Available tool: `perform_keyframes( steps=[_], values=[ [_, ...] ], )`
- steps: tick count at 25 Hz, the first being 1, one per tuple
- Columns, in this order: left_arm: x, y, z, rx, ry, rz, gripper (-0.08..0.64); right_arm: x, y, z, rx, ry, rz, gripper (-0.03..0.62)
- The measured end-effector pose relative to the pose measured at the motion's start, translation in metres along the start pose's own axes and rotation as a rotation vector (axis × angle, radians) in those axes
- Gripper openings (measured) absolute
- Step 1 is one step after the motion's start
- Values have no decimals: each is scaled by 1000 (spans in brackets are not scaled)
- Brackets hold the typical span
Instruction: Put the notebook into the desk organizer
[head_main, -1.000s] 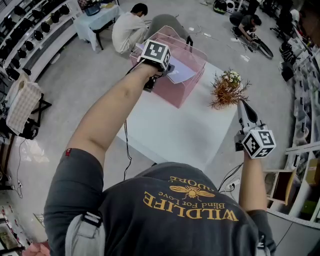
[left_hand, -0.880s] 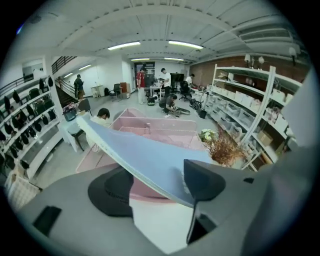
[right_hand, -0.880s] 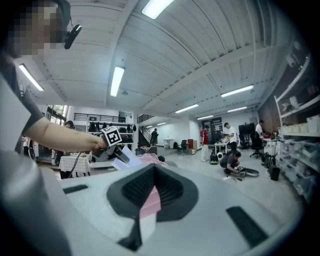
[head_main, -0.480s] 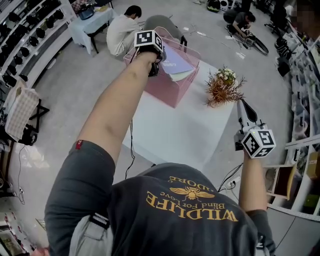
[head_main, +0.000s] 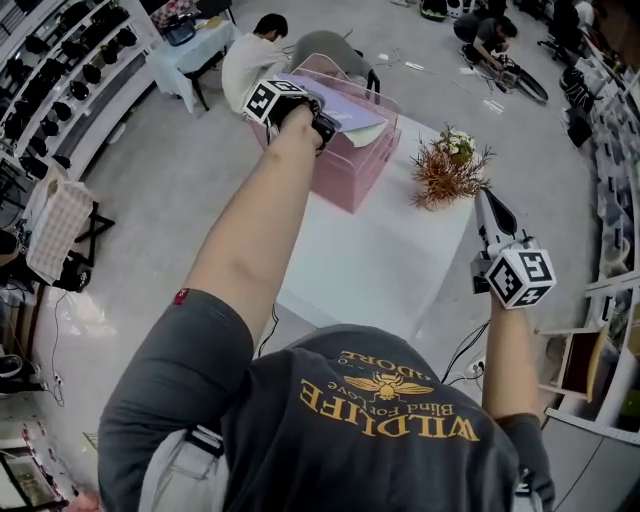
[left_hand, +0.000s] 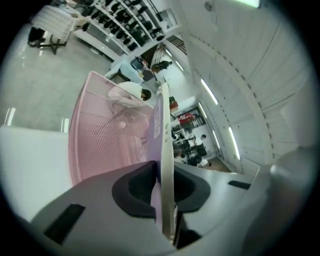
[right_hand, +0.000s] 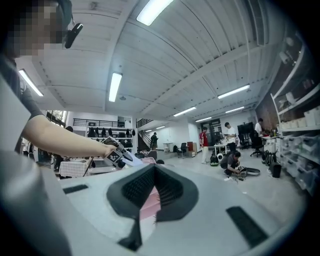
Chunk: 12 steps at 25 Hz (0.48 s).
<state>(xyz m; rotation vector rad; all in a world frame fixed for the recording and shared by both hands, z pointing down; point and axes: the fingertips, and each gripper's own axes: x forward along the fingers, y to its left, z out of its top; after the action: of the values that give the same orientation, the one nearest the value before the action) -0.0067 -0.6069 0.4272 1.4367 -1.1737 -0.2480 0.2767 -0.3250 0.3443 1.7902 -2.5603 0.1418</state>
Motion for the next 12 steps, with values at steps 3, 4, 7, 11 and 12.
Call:
perform_keyframes(
  steps=[3,4,7,11,12],
  values=[
    [-2,2,-5,-11,-101,24,52,-1,-2,0,11,-13,18,0],
    [-2,-1,-9,25,-117,35,66,-2,-4,0,15,-17,21,0],
    [3,-17,-26,301,-69,127,225,-6,-11,1,25,-32,30,0],
    [7,-19,-45,731,9,352,335,-17,-21,3,34,-49,30,0],
    [6,-14,-48,802,29,409,358,-19,-24,3,36,-52,29,0]
  ],
)
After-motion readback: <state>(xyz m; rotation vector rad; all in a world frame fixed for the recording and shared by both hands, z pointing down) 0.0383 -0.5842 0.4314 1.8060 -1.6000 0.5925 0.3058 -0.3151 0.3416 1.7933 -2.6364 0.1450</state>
